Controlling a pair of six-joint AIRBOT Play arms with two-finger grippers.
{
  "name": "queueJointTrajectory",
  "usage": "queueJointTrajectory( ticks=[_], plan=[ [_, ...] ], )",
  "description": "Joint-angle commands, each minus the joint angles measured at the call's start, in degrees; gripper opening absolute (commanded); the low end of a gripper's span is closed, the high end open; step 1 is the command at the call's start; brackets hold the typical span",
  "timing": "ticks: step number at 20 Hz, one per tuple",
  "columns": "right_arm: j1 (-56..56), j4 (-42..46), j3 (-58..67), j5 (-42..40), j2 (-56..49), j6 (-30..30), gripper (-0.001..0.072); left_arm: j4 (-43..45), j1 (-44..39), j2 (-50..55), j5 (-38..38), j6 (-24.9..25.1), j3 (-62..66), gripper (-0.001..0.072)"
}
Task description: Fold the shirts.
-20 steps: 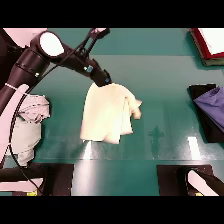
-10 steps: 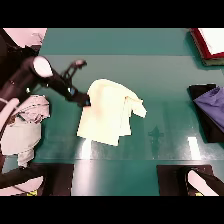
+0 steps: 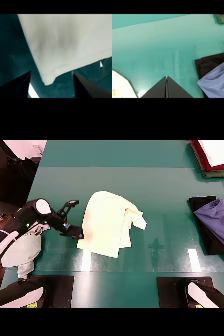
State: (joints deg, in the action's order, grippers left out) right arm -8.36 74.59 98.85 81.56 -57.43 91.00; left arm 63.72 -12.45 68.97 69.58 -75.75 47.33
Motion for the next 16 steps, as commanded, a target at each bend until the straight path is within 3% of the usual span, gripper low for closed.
queueJointTrajectory(
  ticks=[1,5,6,7,8,9,13,16],
  plan=[
    [0.02,-0.02,-0.02,0.04,-0.02,0.02,0.0016,-3.28,0.90,-0.26,-2.69,2.51,-5.68,0.0604],
    [0.02,-0.04,-0.02,0.13,-0.02,0.02,0.0016,-5.14,0.90,-0.26,-4.66,2.54,-7.28,0.0603],
    [0.02,-0.07,-0.02,0.13,-0.02,0.02,0.0016,-6.14,0.90,-0.26,-5.16,2.51,-7.28,0.0569],
    [0.02,-0.11,-0.02,0.17,-0.02,0.02,0.0016,-6.84,0.90,-0.26,-5.88,2.62,-7.28,0.0311],
    [0.02,-0.11,-0.02,0.37,-0.02,0.02,0.0016,-7.50,0.90,-0.26,-6.56,2.78,-7.28,0.0099],
    [0.02,-0.11,-0.04,0.74,-0.04,0.02,0.0016,-8.07,0.90,-0.26,-7.10,2.78,-7.28,0.0026],
    [0.02,-2.69,-1.07,3.50,-0.81,0.00,0.0017,-4.39,0.90,-0.28,-5.73,2.19,-4.55,0.0024],
    [0.04,-14.45,-11.04,4.28,-2.43,-4.13,0.0022,4.59,0.90,-0.28,1.16,0.70,7.23,0.0025]
  ],
)
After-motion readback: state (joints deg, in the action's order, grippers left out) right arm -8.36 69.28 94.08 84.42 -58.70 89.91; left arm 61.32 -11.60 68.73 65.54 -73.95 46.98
